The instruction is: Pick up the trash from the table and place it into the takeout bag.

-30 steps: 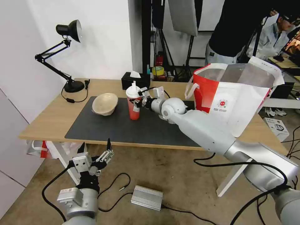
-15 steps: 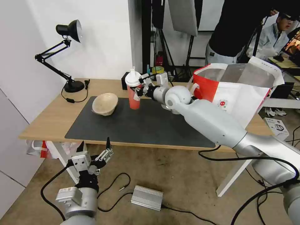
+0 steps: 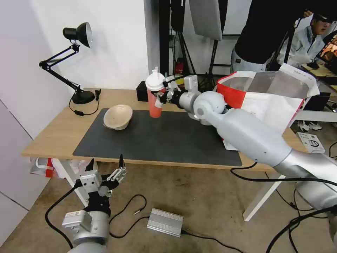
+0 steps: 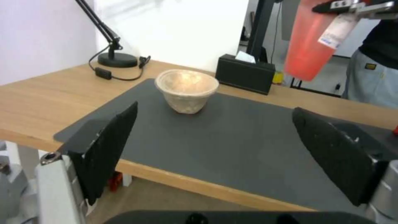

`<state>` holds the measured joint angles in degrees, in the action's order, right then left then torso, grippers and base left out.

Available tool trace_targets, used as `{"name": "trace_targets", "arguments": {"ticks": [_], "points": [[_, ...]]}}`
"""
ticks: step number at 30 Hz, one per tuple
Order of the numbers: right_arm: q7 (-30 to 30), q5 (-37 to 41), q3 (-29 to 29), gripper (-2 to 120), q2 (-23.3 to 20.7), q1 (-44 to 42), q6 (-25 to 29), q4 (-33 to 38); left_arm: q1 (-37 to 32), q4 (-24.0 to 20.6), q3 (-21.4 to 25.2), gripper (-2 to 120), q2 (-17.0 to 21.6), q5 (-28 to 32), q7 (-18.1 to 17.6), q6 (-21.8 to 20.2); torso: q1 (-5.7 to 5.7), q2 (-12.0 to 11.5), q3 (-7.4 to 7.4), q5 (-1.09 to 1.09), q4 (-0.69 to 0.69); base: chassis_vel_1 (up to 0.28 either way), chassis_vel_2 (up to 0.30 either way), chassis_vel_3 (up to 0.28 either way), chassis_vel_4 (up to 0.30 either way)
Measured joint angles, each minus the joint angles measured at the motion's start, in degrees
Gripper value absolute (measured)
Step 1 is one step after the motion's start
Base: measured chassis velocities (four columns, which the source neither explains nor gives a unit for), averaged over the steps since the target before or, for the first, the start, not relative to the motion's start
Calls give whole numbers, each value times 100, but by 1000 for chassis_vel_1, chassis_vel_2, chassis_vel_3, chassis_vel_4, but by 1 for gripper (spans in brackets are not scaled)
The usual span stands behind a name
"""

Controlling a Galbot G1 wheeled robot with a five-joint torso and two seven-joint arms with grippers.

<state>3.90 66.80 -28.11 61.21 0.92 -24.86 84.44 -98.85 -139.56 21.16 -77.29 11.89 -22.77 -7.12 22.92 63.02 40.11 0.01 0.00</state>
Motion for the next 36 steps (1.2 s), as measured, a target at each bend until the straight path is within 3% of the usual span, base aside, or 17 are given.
{"name": "trace_targets", "arguments": {"ticks": [9, 13, 23, 36], "points": [[148, 195, 155, 4, -376, -37, -60, 408, -36, -124, 17, 100, -15, 193, -16, -161, 0, 0, 0, 1, 0, 0, 0, 0, 0], [273, 451, 410, 4, -842, -106, -113, 852, -68, -143, 35, 100, 1, 194, -26, -161, 0, 0, -1, 0, 0, 0, 0, 0, 0], [384, 679, 920, 4, -1490, -468, -198, 1418, -113, -166, 20, 100, 19, 157, -24, -152, 0, 0, 0, 1, 0, 0, 0, 0, 0], [403, 923, 1242, 4, -2011, -476, -220, 1592, -119, -136, -31, 100, -15, 75, -5, -140, 0, 1, 0, 0, 0, 0, 0, 0, 0]]}}
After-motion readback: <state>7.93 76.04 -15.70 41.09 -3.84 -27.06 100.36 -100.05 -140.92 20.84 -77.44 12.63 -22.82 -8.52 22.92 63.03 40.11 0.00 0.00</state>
